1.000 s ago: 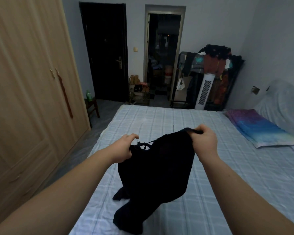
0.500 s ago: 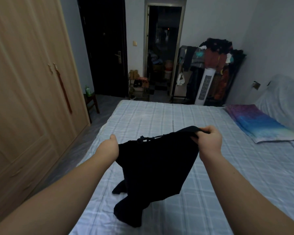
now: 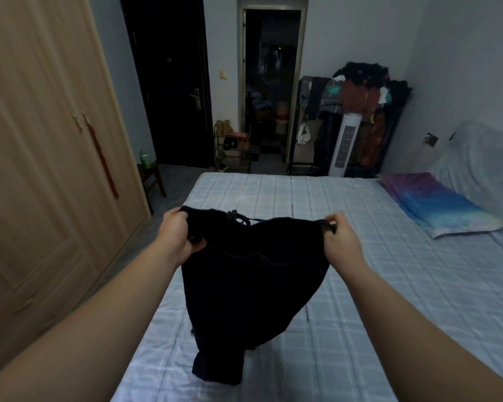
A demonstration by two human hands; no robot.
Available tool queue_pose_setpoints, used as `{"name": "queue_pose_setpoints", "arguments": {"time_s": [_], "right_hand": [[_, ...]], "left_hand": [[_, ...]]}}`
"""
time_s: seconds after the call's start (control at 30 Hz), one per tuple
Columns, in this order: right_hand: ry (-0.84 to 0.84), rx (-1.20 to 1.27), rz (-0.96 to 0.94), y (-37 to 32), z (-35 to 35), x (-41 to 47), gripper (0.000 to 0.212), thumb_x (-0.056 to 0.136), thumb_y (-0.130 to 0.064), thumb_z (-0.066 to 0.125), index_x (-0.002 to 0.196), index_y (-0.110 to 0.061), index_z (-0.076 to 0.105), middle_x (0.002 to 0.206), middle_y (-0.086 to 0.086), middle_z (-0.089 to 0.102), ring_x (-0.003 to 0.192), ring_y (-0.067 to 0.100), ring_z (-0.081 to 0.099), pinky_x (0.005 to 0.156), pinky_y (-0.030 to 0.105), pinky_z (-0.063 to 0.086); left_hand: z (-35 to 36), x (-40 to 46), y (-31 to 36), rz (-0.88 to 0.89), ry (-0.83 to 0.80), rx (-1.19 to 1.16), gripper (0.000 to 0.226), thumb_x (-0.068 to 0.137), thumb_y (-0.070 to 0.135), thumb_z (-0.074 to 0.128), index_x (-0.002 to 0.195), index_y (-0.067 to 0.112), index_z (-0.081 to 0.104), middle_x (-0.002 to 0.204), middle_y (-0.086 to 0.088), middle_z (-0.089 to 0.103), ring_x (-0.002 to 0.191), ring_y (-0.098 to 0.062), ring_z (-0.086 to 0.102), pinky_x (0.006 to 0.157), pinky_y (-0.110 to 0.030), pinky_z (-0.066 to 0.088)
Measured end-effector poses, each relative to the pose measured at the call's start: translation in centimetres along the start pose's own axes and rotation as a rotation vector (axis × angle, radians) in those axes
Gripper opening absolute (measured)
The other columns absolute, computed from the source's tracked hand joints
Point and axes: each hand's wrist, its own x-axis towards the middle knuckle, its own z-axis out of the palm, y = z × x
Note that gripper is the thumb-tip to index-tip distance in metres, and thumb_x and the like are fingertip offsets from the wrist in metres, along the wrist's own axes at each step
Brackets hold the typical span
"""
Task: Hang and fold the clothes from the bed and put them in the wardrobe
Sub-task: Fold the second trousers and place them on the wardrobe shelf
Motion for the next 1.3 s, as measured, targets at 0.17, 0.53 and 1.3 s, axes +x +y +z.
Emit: {"name": "queue_pose_setpoints", "arguments": {"time_s": [0.17, 0.53, 1.3], "right_hand": [[-0.032, 0.464, 0.212, -0.7, 0.1, 1.2, 0.029, 0.101, 0.001, 0.045, 0.113, -0.015, 0.066, 0.099, 0.000, 0.061, 0.069, 0.017, 0.065, 0.052, 0.024, 0.057], [-0.097, 0.466, 0.292, 1.9, -3.1, 3.5, 0.035, 0.092, 0.010, 0.043, 0.098, -0.008, 0.072, 0.100, 0.019, 0.065, 0.078, 0.028, 0.063, 0.056, 0.026, 0.054], [-0.023, 0.177, -0.425, -9.1, -8.2, 4.1, 0.032, 0.093, -0.001, 0.064, 0.102, -0.031, 0.067, 0.106, 0.000, 0.063, 0.087, 0.009, 0.063, 0.071, 0.012, 0.050]], "left_hand": [[-0.6, -0.6, -0.5, 0.245, 0.050, 0.620, 0.018, 0.104, 0.024, 0.036, 0.119, 0.025, 0.045, 0.116, -0.012, 0.060, 0.083, -0.036, 0.070, 0.065, -0.053, 0.061], [-1.3, 0.2, 4.3, 0.099, -0.304, 0.595, 0.034, 0.099, -0.007, 0.041, 0.119, 0.008, 0.065, 0.095, -0.018, 0.064, 0.071, -0.023, 0.065, 0.065, -0.031, 0.061], [4.2, -3.8, 17.9, 0.956, -0.010, 0.661, 0.018, 0.086, 0.024, 0.077, 0.080, 0.039, 0.068, 0.090, 0.011, 0.068, 0.089, -0.013, 0.066, 0.084, -0.031, 0.054]]}}
